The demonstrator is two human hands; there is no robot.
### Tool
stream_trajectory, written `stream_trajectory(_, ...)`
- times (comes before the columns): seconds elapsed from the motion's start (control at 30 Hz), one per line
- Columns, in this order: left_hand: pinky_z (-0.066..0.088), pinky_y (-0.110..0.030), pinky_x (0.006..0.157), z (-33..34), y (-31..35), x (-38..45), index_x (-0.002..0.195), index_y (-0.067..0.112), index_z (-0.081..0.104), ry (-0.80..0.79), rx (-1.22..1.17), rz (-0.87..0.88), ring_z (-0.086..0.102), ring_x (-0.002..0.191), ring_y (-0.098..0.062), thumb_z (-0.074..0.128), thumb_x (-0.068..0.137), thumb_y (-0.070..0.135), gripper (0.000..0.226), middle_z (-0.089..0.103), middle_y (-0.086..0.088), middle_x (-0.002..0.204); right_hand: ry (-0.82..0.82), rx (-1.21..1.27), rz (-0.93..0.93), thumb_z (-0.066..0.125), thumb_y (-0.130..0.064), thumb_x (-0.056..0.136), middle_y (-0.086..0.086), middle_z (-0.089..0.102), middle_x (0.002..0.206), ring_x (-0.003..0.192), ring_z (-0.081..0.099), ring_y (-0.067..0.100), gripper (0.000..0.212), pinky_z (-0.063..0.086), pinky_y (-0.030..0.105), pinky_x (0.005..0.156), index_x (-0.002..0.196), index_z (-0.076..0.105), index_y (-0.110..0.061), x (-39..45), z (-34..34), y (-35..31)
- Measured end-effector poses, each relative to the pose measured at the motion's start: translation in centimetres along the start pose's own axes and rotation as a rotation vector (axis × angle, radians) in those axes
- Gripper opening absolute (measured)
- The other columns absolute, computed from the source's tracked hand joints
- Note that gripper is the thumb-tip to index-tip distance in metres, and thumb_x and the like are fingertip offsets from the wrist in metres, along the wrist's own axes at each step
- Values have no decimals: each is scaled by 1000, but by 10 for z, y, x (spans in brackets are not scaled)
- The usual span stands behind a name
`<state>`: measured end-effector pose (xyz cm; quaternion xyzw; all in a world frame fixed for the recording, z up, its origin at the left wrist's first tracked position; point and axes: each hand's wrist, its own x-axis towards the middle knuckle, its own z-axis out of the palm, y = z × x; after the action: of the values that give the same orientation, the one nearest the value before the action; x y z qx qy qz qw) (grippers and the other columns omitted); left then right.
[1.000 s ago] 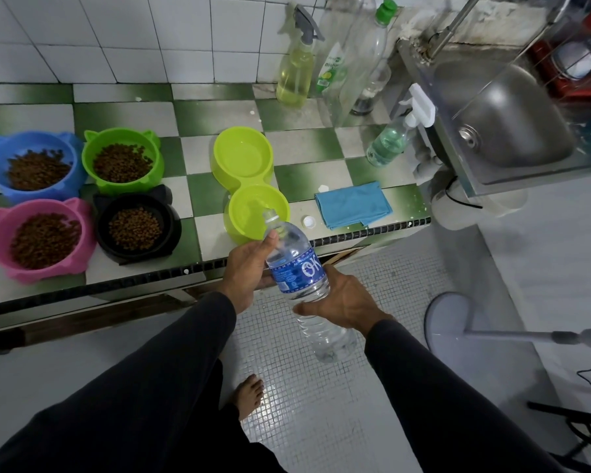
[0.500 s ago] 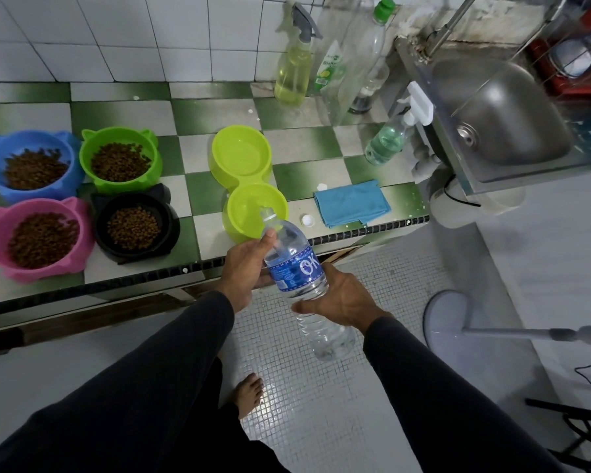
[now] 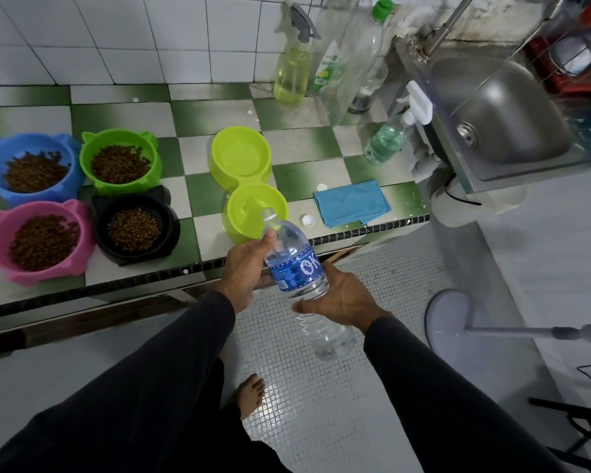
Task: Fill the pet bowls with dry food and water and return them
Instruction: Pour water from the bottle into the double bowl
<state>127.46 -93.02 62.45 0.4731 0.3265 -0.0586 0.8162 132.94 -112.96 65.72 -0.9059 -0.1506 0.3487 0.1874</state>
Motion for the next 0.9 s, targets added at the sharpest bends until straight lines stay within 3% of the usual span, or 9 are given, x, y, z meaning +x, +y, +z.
stream_trajectory(0.3,63,-39,75,1,5,-6,120,10,72,-7,3,22,77,100,-23,73,79,62,66,79,-6,112,13,26,0,76,-79,50,-9,70,114,99,66,12,92,53,34,91,127,52,-35,-1,2,0)
stream_trajectory(0.47,63,-43,83,-2,10,-6,120,8,72,8,53,72,77,102,-25,76,80,59,65,79,-8,111,21,86,-18,82,-73,52,-9,70,121,106,66,13,95,52,32,94,133,51,-34,3,6,-4)
stream_trajectory(0.63,64,-41,81,-2,25,-7,117,10,72,24,87,117,77,98,-21,78,80,53,56,80,-4,106,27,168,-56,88,-65,57,-22,66,107,95,60,-7,84,42,5,79,128,53,-37,5,5,-10)
stream_trajectory(0.77,65,-39,77,0,36,-9,115,8,73,17,50,146,78,98,-23,79,86,40,43,80,-6,106,53,184,-50,89,-63,56,-20,66,101,91,61,-6,79,46,11,79,120,53,-35,8,1,-16)
stream_trajectory(0.9,64,-42,82,2,48,-10,117,6,73,16,33,181,77,99,-25,82,81,37,48,80,-8,107,74,248,-69,92,-57,55,-35,66,93,86,61,-19,70,41,-1,70,112,52,-51,9,-6,-21)
